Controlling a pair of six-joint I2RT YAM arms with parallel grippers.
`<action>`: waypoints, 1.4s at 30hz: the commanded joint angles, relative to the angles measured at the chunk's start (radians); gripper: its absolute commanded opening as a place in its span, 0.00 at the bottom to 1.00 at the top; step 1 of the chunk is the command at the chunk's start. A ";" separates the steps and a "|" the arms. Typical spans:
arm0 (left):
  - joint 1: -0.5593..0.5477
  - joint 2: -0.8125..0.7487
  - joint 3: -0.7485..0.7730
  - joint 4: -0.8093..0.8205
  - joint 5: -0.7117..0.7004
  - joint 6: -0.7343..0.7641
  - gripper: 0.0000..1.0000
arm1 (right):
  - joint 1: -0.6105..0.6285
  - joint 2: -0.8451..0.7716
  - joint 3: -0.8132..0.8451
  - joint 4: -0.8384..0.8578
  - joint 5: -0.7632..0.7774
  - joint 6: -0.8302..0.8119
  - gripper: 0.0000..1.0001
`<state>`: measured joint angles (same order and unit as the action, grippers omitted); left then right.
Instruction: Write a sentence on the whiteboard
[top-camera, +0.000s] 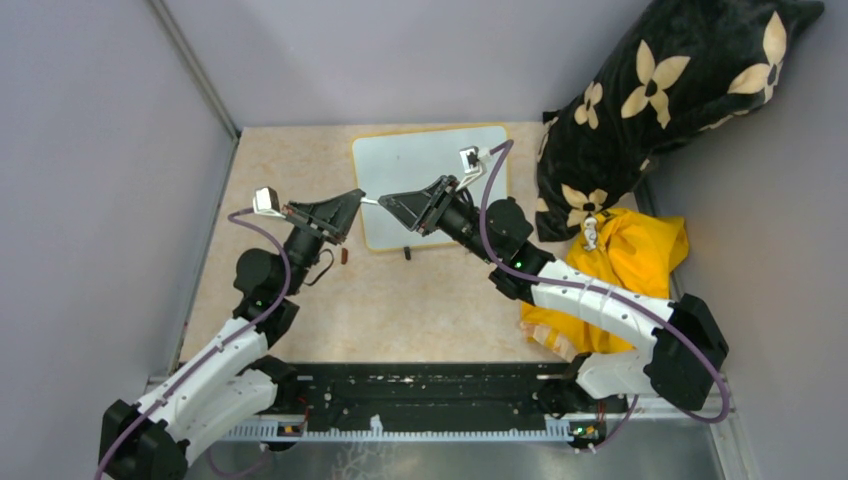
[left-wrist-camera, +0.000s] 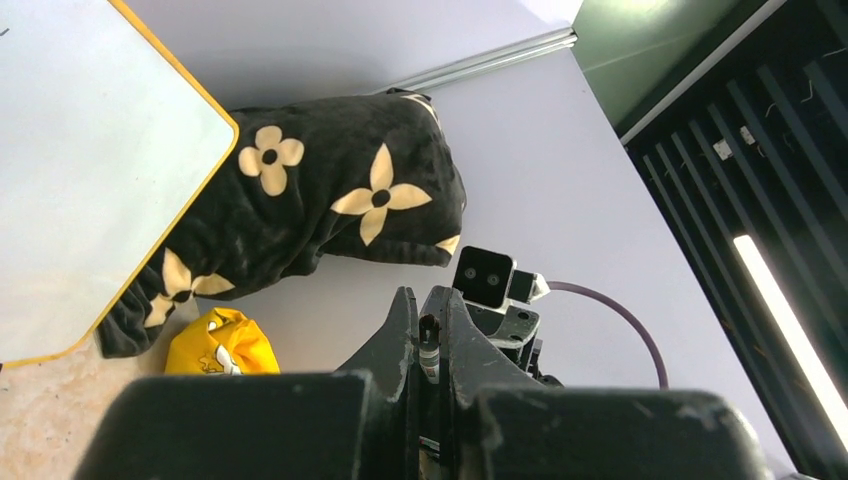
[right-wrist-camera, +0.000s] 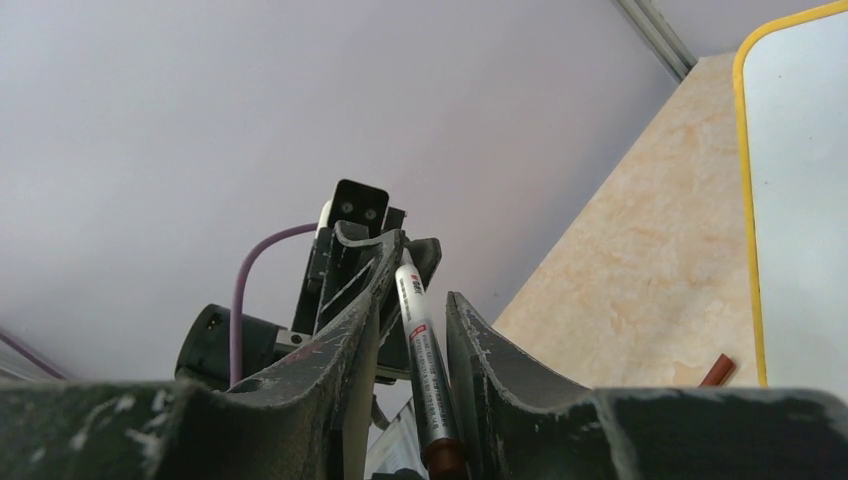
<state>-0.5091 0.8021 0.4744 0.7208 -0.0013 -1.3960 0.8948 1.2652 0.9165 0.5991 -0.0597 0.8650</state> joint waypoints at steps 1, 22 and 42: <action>-0.001 0.002 0.011 -0.034 -0.042 -0.022 0.00 | 0.013 -0.010 0.007 0.089 -0.019 0.004 0.31; -0.002 -0.014 0.029 -0.050 -0.057 -0.002 0.00 | 0.005 -0.037 -0.026 0.087 -0.024 0.037 0.40; -0.002 0.002 0.033 -0.046 -0.028 -0.003 0.00 | -0.012 -0.005 -0.009 0.146 -0.052 0.063 0.39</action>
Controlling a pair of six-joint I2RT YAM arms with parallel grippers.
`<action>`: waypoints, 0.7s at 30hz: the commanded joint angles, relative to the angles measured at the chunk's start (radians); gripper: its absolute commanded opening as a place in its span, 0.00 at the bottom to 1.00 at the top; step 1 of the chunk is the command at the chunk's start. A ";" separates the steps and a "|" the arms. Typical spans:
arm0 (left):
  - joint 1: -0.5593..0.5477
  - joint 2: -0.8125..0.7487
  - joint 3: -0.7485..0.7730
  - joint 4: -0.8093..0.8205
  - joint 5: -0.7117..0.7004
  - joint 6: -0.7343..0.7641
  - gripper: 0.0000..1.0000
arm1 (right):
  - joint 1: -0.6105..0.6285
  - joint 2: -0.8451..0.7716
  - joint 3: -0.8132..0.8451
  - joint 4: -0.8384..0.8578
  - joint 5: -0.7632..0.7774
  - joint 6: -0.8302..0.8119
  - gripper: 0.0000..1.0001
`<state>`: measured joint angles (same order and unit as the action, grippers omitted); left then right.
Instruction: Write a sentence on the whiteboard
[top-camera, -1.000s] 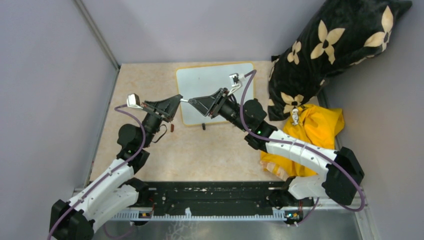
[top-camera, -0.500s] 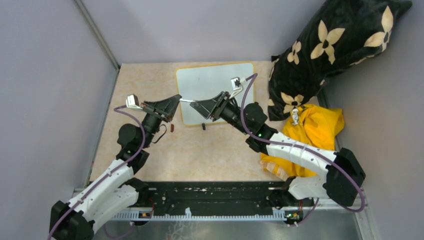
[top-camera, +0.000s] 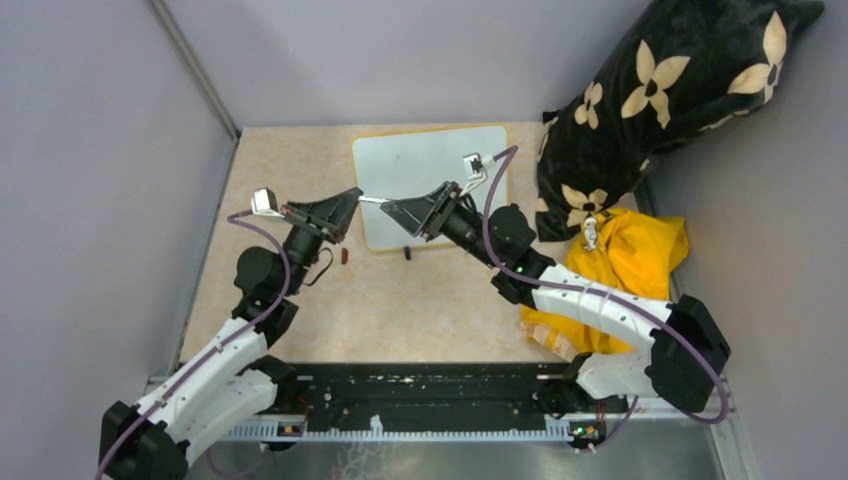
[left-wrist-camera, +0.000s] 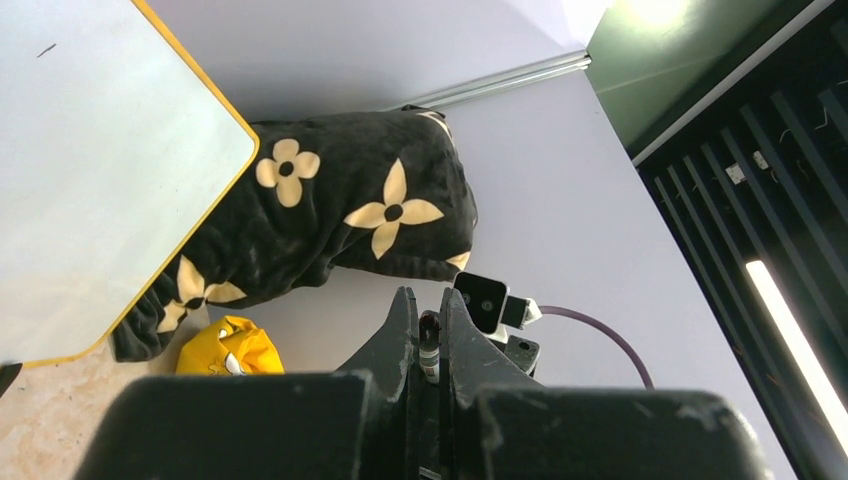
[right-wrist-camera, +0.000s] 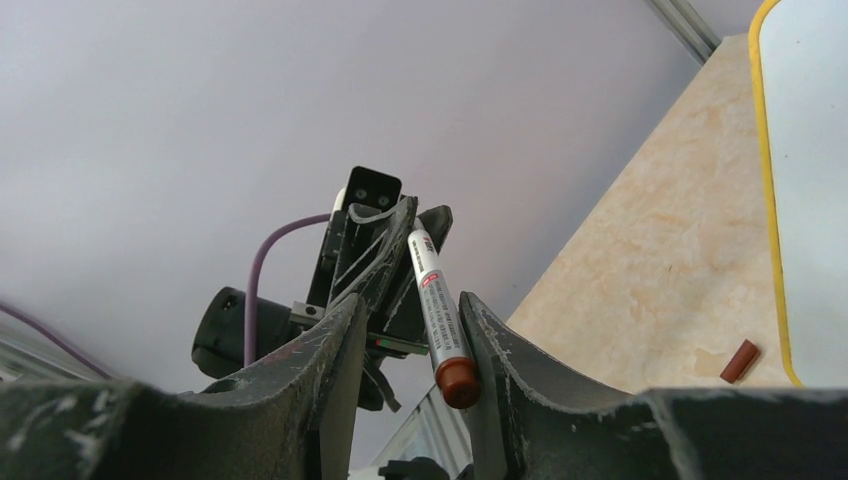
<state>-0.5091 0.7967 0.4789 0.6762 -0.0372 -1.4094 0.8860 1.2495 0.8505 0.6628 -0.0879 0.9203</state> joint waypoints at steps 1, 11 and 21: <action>-0.002 0.009 0.028 0.000 0.011 0.008 0.00 | -0.002 0.011 0.058 0.086 -0.022 0.008 0.39; -0.002 0.016 0.018 0.010 0.029 -0.009 0.00 | -0.002 0.025 0.047 0.144 0.009 0.014 0.36; -0.003 0.016 0.012 0.013 0.032 -0.016 0.00 | -0.001 0.034 0.037 0.178 -0.005 0.012 0.26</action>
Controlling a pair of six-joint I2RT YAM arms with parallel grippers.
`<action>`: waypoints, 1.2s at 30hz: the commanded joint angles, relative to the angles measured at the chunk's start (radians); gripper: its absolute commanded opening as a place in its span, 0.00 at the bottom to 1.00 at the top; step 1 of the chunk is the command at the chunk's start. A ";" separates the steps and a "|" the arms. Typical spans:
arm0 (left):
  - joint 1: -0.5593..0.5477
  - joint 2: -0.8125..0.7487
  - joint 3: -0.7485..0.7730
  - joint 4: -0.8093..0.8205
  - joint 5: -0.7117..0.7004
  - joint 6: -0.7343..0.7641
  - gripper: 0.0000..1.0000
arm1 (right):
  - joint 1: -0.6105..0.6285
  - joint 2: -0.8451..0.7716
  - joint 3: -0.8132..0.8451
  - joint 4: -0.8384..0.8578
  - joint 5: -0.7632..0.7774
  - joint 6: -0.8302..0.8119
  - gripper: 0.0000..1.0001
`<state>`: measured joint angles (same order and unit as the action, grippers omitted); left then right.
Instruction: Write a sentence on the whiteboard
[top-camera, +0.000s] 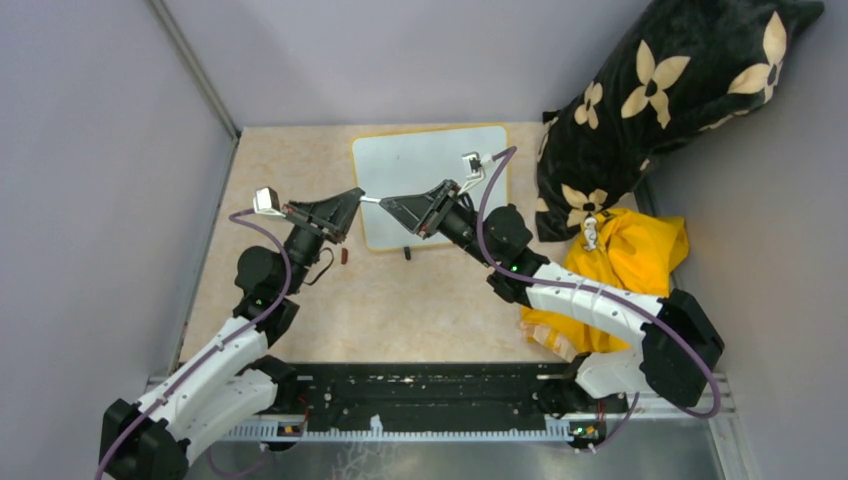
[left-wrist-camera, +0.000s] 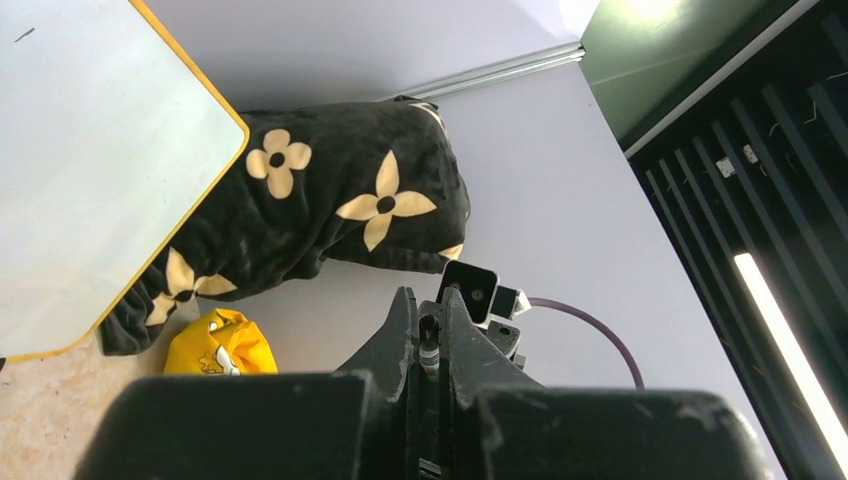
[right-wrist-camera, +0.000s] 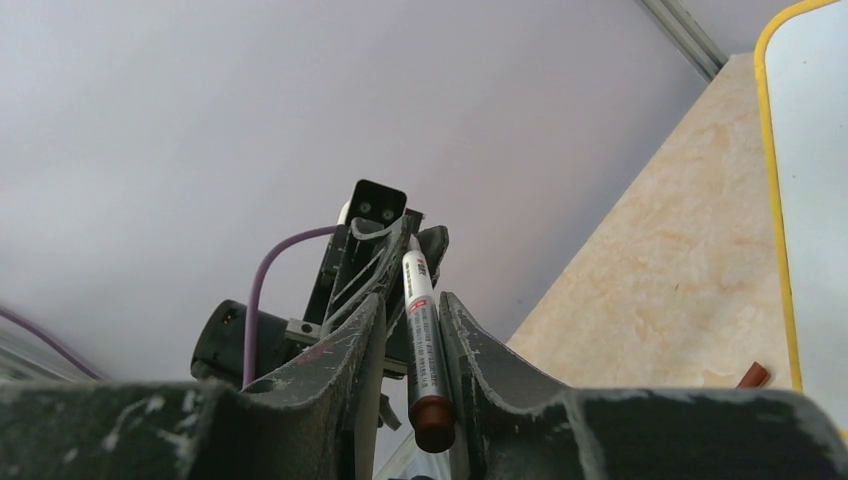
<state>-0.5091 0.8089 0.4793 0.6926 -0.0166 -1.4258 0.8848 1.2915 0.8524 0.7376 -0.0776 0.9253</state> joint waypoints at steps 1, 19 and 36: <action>-0.003 0.003 0.010 -0.004 0.011 -0.001 0.00 | 0.000 -0.009 0.033 0.105 -0.013 0.006 0.27; -0.003 -0.017 0.001 -0.019 0.008 0.003 0.00 | -0.001 -0.015 0.023 0.089 0.034 0.003 0.36; -0.003 -0.016 0.007 -0.020 0.003 0.010 0.00 | 0.000 -0.004 0.043 0.059 -0.020 -0.002 0.24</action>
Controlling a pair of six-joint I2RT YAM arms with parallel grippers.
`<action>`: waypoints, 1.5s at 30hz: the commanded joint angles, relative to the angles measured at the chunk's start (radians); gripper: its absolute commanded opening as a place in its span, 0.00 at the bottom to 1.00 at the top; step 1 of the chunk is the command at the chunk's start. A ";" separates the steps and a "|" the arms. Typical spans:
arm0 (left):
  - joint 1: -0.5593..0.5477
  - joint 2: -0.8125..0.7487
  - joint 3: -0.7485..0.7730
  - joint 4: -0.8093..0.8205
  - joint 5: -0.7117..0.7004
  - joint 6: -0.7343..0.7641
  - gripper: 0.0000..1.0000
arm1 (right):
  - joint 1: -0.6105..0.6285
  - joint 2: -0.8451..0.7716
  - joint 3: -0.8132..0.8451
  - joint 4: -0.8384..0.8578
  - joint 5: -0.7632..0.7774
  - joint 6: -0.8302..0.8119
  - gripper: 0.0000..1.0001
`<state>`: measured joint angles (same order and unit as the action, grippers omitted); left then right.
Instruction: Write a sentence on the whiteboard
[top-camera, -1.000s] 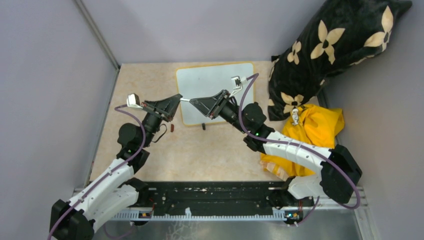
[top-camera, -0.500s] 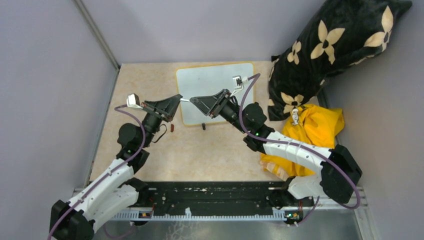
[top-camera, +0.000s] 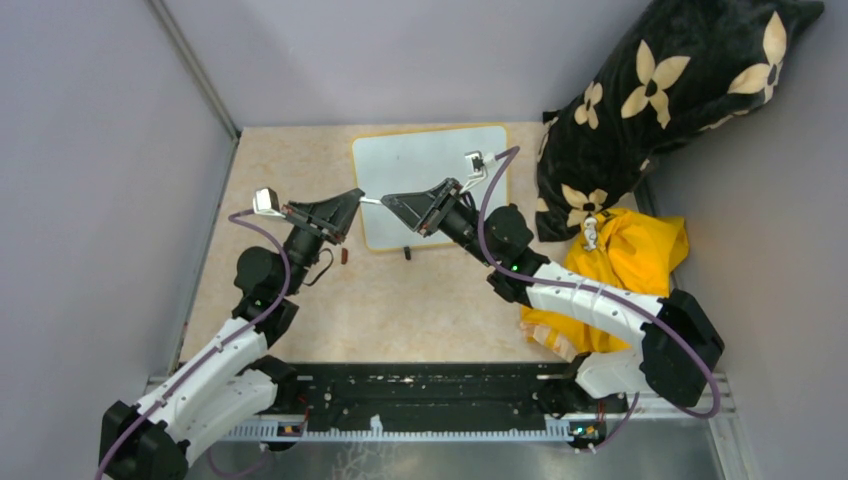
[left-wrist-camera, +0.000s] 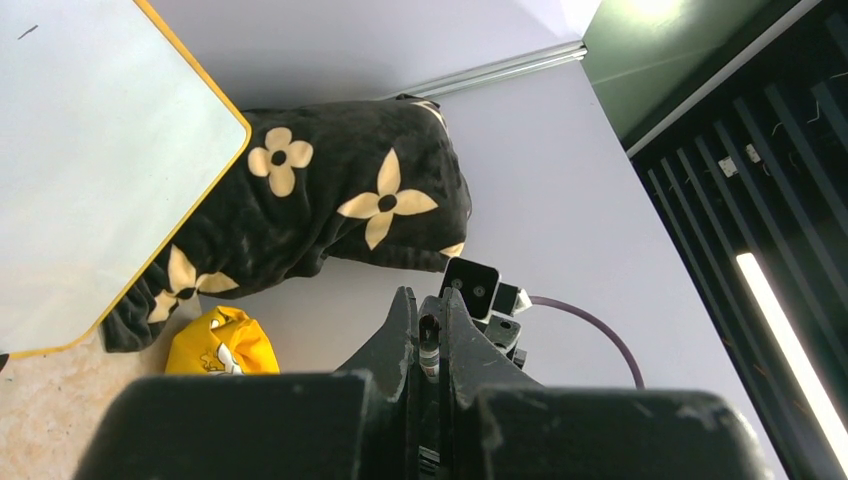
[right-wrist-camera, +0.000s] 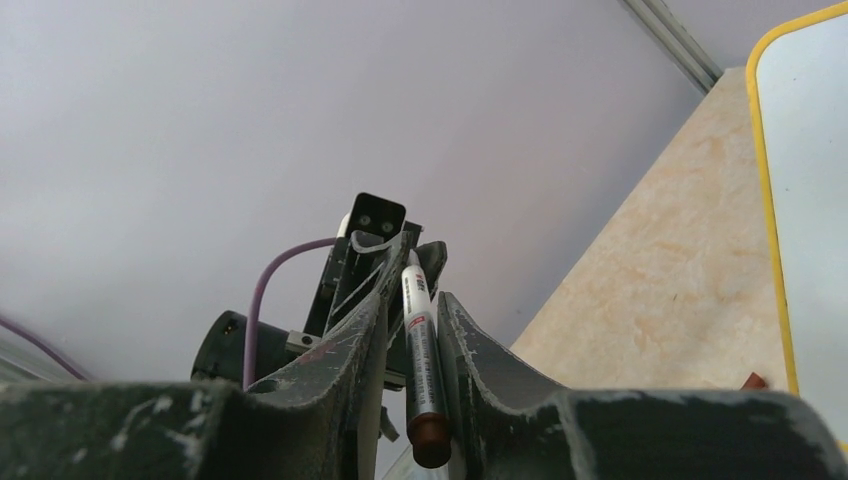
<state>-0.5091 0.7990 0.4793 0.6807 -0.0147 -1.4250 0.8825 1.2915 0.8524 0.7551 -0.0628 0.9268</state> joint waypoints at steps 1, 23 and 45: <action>-0.003 -0.006 0.007 -0.007 0.001 0.009 0.00 | 0.002 -0.004 0.044 0.042 -0.038 -0.004 0.22; -0.002 0.017 0.004 0.009 0.010 0.017 0.00 | 0.002 -0.026 0.042 -0.001 -0.066 -0.025 0.00; -0.002 -0.142 0.066 -0.367 -0.027 0.442 0.99 | -0.013 -0.323 0.073 -0.496 0.273 -0.423 0.00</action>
<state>-0.5091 0.7147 0.4797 0.5339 -0.0025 -1.2675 0.8738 1.0378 0.8539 0.4641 0.0555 0.6910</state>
